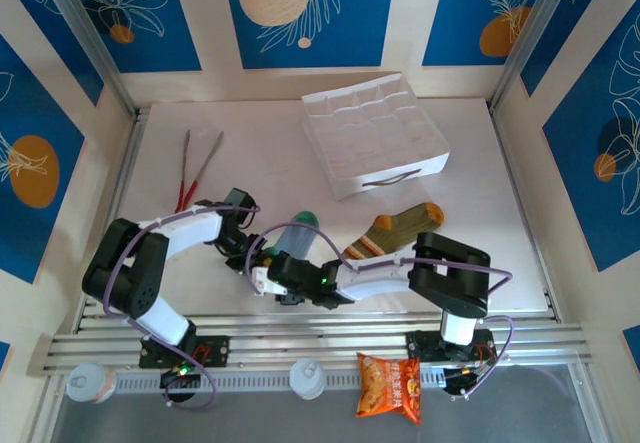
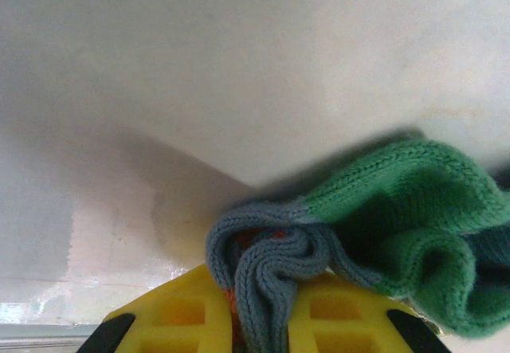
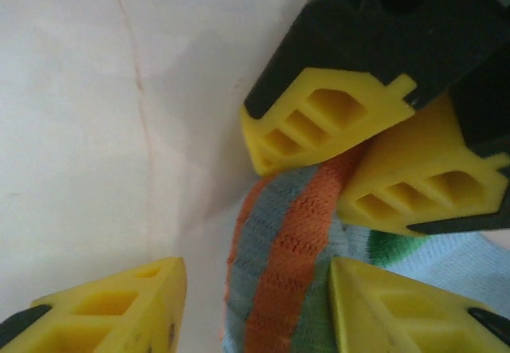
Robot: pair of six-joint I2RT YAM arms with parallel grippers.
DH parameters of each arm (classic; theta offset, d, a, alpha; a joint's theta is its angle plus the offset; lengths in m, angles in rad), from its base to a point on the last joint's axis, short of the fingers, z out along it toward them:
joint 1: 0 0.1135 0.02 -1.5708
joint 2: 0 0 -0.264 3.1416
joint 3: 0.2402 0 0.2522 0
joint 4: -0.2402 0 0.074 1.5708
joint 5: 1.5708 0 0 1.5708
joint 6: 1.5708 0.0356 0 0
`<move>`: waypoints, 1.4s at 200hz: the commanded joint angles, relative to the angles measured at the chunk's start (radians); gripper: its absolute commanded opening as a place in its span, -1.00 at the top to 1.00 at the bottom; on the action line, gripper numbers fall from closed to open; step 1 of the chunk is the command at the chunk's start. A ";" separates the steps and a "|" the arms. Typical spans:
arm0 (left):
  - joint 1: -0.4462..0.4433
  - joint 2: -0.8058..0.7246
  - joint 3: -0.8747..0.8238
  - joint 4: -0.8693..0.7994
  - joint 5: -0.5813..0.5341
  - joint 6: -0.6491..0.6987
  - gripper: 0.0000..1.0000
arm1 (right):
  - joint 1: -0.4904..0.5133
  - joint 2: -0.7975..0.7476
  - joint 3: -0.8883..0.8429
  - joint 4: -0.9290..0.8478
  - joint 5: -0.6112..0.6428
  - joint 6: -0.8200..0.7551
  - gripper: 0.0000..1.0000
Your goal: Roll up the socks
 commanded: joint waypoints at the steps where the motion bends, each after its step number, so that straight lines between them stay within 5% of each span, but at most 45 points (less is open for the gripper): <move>1: -0.019 0.053 -0.037 -0.070 -0.125 -0.011 1.00 | -0.010 0.041 0.048 -0.007 0.087 -0.027 0.08; 66: -0.018 0.060 -0.034 -0.063 -0.114 -0.010 1.00 | -0.017 0.078 0.037 -0.054 0.105 0.013 0.26; 101: -0.016 0.051 -0.032 -0.056 -0.102 -0.016 1.00 | -0.026 0.105 0.046 -0.117 0.084 0.094 0.90; 117: -0.009 0.036 -0.036 -0.043 -0.092 -0.028 1.00 | -0.038 0.105 0.043 -0.155 0.058 0.160 1.00; 209: 0.078 -0.092 -0.016 0.015 -0.049 -0.097 -0.31 | -0.085 0.162 -0.083 -0.192 -0.164 0.514 1.00; 280: 0.128 -0.179 -0.014 0.049 -0.057 -0.076 -0.58 | -0.115 0.214 -0.158 -0.095 -0.304 0.625 1.00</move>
